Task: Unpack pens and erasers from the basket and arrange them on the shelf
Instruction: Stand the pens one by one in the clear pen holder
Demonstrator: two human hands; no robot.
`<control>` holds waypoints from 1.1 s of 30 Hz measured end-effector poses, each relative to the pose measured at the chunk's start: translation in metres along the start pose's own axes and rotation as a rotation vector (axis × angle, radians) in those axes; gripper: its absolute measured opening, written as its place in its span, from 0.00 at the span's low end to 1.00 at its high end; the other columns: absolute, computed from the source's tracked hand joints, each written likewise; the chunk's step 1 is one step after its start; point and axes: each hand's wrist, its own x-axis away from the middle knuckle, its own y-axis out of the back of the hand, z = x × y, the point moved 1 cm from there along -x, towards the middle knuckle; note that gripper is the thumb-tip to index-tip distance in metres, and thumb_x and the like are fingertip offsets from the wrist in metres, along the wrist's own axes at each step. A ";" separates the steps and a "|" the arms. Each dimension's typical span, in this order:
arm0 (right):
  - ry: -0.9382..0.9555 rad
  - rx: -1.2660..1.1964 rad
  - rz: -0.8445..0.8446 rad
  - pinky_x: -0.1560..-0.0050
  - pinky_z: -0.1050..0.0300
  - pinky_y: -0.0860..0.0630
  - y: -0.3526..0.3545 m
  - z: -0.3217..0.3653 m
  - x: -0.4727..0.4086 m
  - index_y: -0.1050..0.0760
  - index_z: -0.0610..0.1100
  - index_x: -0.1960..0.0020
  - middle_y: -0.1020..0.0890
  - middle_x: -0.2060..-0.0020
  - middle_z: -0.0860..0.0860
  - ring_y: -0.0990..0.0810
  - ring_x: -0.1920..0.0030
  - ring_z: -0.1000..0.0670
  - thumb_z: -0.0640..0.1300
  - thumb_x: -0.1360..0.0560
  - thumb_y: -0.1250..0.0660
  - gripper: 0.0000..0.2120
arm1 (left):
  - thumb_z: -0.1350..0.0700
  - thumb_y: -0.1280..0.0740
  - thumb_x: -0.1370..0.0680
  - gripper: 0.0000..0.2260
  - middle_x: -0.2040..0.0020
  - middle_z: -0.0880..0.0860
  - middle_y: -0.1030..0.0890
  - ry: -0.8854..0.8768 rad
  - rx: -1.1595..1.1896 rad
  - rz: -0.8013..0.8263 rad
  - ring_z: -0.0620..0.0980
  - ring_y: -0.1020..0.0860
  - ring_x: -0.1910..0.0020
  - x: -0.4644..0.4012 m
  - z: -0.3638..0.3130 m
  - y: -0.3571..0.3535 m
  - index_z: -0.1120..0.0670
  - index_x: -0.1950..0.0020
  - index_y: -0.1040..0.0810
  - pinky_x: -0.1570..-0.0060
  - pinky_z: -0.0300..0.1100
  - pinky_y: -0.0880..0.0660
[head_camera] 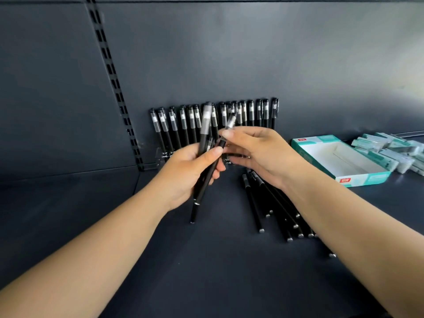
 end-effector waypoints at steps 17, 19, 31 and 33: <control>0.090 0.091 -0.108 0.45 0.50 0.24 -0.005 -0.021 0.001 0.24 0.46 0.62 0.21 0.63 0.49 0.22 0.58 0.52 0.41 0.34 0.27 0.06 | 0.58 0.42 0.21 0.10 0.62 0.46 0.17 -0.082 -0.018 0.014 0.43 0.19 0.55 0.014 0.043 0.016 0.45 0.46 0.27 0.52 0.42 0.22; 0.078 0.074 -0.108 0.42 0.48 0.24 -0.006 -0.024 0.001 0.25 0.46 0.62 0.21 0.63 0.49 0.21 0.57 0.51 0.44 0.36 0.26 0.08 | 0.59 0.42 0.21 0.10 0.61 0.45 0.17 -0.053 0.011 0.023 0.43 0.19 0.54 0.012 0.044 0.012 0.45 0.47 0.26 0.50 0.43 0.22; 0.033 -0.008 -0.001 0.53 0.58 0.22 -0.004 -0.025 0.000 0.22 0.45 0.66 0.19 0.69 0.50 0.20 0.63 0.50 0.39 0.30 0.31 0.06 | 0.60 0.38 0.23 0.07 0.63 0.47 0.16 0.042 0.071 0.058 0.43 0.18 0.59 0.007 0.052 0.003 0.50 0.49 0.24 0.53 0.41 0.22; -0.001 0.030 0.022 0.53 0.60 0.23 0.004 -0.022 -0.005 0.21 0.47 0.67 0.19 0.69 0.53 0.20 0.62 0.54 0.39 0.30 0.31 0.08 | 0.60 0.39 0.23 0.07 0.63 0.47 0.17 0.053 0.093 0.052 0.42 0.19 0.61 0.003 0.052 0.004 0.50 0.49 0.24 0.53 0.42 0.22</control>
